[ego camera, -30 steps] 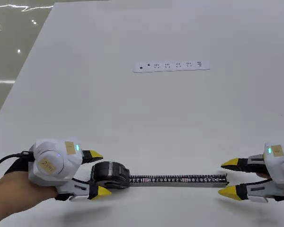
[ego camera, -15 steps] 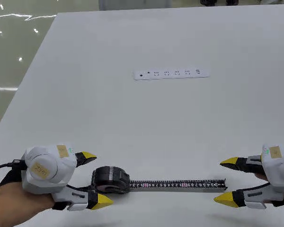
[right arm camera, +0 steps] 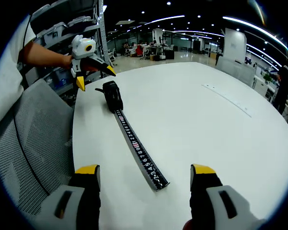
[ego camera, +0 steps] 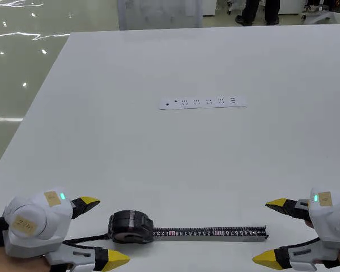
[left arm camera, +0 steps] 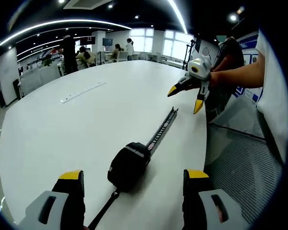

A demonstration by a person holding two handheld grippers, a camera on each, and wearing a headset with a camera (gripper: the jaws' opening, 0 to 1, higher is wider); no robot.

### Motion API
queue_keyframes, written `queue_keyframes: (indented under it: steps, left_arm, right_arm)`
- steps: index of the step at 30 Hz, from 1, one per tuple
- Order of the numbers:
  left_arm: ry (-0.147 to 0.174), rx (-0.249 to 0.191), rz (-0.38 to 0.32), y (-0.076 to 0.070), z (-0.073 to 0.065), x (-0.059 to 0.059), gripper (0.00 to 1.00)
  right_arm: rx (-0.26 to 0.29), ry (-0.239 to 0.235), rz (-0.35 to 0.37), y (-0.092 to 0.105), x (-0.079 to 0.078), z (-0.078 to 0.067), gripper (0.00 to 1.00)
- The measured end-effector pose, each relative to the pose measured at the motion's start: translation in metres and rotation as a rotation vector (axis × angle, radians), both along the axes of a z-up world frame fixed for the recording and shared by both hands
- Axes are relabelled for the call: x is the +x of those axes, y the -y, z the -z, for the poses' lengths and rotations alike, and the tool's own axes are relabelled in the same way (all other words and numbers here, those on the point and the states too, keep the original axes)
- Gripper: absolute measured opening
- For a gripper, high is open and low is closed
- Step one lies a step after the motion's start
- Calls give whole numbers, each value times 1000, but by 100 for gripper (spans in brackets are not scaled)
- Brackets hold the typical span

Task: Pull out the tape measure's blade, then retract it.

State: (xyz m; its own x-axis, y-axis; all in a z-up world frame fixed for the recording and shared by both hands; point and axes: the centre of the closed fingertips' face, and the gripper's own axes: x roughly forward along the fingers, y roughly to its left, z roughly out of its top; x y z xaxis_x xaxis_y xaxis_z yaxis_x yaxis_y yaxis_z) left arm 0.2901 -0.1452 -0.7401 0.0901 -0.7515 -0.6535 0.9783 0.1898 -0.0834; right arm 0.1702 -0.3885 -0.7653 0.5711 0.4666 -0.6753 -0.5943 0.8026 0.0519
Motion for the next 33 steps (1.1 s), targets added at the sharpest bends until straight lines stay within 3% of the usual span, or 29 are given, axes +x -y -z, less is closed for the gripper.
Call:
queue_keyframes:
  steps: [11,16,33]
  left_arm:
    - [-28,-33,-100,-21,-8,-3,88]
    - [-25,-49,-136,-29,-11,-5,90]
    - [-24,-72,-271,-52,-12,-12,97]
  right_arm:
    - [16,13,90,2,-12,-7,86]
    - [34,24,144,5,-17,-10,89]
    - [36,45,208,9,-28,-21,92]
